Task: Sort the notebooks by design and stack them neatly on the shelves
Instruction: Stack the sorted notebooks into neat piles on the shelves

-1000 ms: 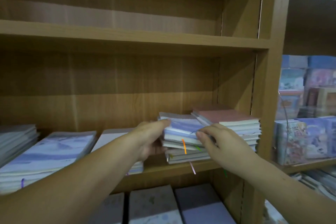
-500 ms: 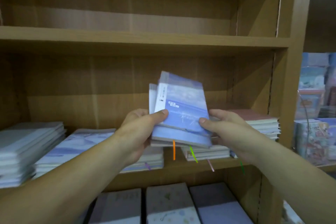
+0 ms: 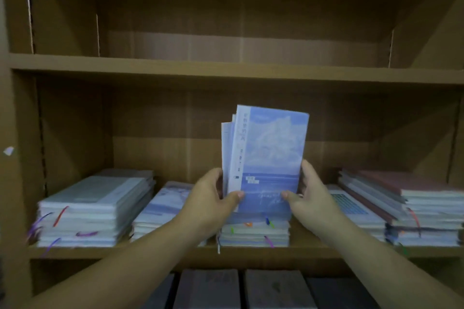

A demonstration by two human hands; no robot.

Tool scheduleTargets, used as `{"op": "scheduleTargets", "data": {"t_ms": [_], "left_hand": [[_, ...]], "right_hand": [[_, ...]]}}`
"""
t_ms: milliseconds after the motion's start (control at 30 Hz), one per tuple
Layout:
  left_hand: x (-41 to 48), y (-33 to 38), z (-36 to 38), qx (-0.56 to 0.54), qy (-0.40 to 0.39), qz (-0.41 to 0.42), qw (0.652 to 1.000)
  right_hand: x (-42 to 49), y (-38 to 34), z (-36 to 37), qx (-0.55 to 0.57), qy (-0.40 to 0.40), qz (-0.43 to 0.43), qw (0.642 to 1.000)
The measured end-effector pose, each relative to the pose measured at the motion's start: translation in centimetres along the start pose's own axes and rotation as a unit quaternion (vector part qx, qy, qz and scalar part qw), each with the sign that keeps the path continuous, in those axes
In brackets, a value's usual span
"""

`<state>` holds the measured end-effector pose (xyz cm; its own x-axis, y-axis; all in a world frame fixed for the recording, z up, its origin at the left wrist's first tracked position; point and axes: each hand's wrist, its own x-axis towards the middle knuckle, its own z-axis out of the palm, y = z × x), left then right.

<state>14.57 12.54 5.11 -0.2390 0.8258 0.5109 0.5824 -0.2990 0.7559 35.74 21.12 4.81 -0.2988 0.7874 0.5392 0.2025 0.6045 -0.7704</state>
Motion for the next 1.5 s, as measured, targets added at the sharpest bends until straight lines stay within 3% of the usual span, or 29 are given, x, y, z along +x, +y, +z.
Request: {"op": "scheduleTargets", "data": {"t_ms": [200, 433, 600, 700, 933, 1033, 1233, 1500], "left_hand": [[-1.0, -0.4, 1.0, 0.122, -0.037, 0.052, 0.990], [-1.8, -1.6, 1.8, 0.234, -0.041, 0.046, 0.970], [-2.5, -1.7, 1.8, 0.195, -0.063, 0.011, 0.979], [-2.4, -1.6, 1.7, 0.172, -0.068, 0.012, 0.983], [-1.2, 0.7, -1.6, -0.043, 0.016, 0.013, 0.999], [-1.0, 1.3, -4.5, -0.089, 0.025, -0.031, 0.995], [-1.8, -1.6, -9.7, -0.049, 0.062, -0.127, 0.989], [-1.3, -3.9, -12.9, 0.024, 0.045, -0.215, 0.975]], "right_hand": [[-0.9, 1.0, 0.8, -0.075, -0.019, -0.011, 0.997], [-1.4, 2.1, 1.4, -0.100, -0.030, -0.003, 0.995], [-1.8, 2.9, 1.1, -0.090, -0.075, 0.013, 0.993], [-1.9, 3.0, 0.9, -0.062, -0.049, 0.004, 0.997], [-0.4, 0.2, 1.1, 0.024, -0.029, 0.003, 0.999], [0.4, -2.4, 2.6, 0.042, -0.050, 0.038, 0.997], [1.4, -4.8, 8.9, 0.040, -0.105, 0.107, 0.988], [1.8, -6.9, 12.7, -0.013, -0.124, 0.153, 0.980]]}}
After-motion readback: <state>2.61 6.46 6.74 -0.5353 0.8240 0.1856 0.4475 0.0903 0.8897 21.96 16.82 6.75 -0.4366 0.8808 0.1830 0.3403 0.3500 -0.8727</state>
